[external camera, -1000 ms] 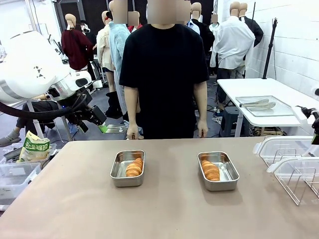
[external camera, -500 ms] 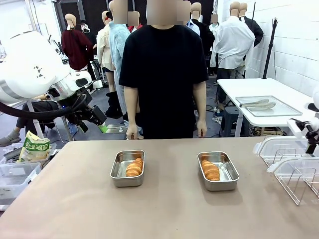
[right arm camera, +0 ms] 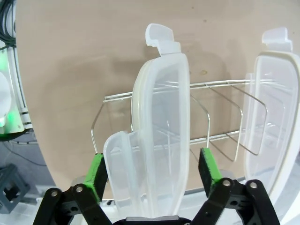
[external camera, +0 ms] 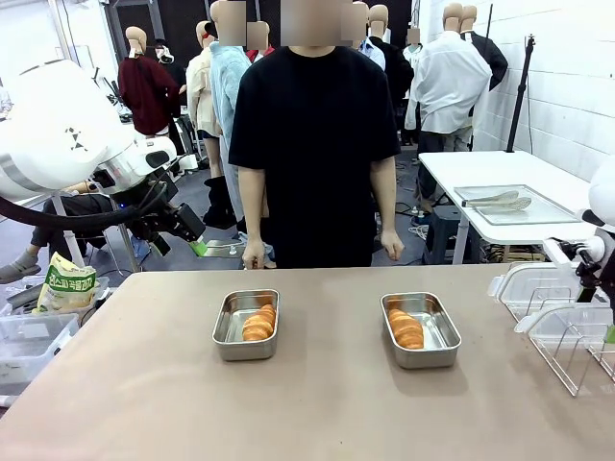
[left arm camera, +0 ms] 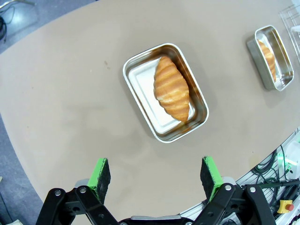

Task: Place the bread in airtight containers.
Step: Pick up one Airtight Container lid and hand it to the human.

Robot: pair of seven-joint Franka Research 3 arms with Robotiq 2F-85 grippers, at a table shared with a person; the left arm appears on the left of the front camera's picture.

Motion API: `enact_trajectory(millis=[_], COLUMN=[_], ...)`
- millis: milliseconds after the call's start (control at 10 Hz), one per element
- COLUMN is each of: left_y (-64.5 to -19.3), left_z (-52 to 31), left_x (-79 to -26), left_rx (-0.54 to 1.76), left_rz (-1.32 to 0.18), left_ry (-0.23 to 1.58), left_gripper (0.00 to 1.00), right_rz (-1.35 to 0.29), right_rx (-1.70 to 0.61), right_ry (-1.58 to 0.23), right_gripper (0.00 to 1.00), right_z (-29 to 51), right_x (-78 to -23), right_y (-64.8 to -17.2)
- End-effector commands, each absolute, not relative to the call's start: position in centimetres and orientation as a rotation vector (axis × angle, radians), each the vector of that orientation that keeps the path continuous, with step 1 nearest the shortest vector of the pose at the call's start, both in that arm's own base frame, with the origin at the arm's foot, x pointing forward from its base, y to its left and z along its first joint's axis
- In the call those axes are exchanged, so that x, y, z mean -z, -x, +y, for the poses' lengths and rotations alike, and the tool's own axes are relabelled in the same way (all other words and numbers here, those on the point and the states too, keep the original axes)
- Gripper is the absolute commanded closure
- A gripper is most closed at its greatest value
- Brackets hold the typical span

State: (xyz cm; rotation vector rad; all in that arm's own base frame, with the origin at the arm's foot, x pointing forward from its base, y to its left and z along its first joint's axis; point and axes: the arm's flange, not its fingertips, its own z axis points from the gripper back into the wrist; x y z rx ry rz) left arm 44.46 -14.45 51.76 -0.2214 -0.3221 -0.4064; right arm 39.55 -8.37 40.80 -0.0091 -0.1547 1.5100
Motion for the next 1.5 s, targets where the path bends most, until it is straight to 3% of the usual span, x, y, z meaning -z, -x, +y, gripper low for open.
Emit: enact_trajectory(millis=[0, 400, 1000, 1400], left_y=[-44.5, -44.5, -44.5, -44.5], left_z=[-14.4, -14.4, -14.4, -14.4], left_x=[-51.9, -51.9, -51.9, -51.9], left_rx=[0.406, 0.406, 0.406, 0.406], left_rz=[-0.325, -0.325, -0.325, -0.325], left_ry=[0.222, 0.222, 0.222, 0.222], left_gripper=[0.00, 0.00, 0.00, 0.00], right_rz=[-0.184, -0.157, -0.170, -0.151], right_rx=[-1.529, -1.522, -1.508, -1.431], right_ry=[0.036, 0.034, 0.046, -0.006], right_gripper=[0.27, 1.00, 1.00, 1.00], right_z=[-8.7, -8.8, -9.2, -9.8], right_x=[-41.5, -41.0, -41.5, -45.4], right_y=[-40.0, -40.2, -40.2, -38.7])
